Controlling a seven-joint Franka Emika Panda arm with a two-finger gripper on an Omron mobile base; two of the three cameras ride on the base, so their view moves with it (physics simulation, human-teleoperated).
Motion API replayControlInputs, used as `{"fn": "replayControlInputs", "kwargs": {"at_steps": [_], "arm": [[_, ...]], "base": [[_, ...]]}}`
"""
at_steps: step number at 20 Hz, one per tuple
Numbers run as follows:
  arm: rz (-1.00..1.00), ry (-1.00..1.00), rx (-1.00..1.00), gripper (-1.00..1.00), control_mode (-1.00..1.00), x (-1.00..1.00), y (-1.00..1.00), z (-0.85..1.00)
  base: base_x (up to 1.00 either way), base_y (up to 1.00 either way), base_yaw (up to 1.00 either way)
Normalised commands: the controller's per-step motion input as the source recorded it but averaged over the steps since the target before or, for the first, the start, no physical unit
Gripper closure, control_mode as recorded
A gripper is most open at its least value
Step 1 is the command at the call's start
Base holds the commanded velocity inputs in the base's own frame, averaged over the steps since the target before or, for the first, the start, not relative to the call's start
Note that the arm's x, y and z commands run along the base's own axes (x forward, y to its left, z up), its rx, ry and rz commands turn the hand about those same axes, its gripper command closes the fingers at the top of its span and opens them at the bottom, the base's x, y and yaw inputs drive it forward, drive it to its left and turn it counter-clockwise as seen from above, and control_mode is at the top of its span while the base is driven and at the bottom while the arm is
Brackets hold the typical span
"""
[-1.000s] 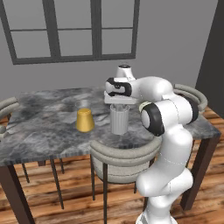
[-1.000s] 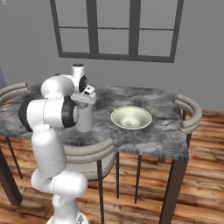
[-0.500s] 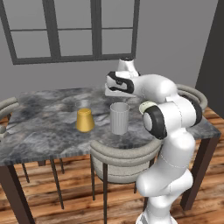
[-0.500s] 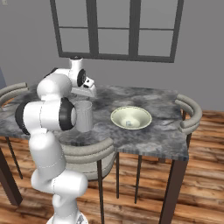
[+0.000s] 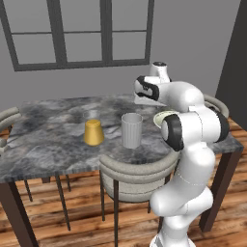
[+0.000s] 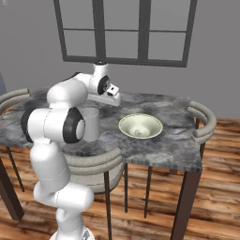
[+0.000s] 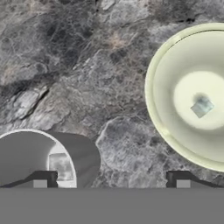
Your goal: There are two ice cubes in the ice bowl. Place both ice cubes in the glass cup.
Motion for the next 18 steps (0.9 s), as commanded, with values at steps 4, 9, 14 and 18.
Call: {"fn": "replayControlInputs", "kwargs": {"at_steps": [4, 9, 14, 18], "arm": [[-0.09, 0.07, 0.0, -1.0, -1.0, 0.01, -0.98, -0.13], [-0.07, 0.08, 0.0, -1.0, -1.0, 0.0, -1.0, -0.32], [-0.04, 0.04, 0.0, -1.0, -1.0, 0.07, -0.63, -0.33], [0.0, 0.04, 0.0, -1.0, -1.0, 0.14, -0.05, -0.29]], "base": [[0.0, 0.0, 0.0], [0.0, 0.0, 0.0], [0.0, 0.0, 0.0], [0.0, 0.0, 0.0]]}}
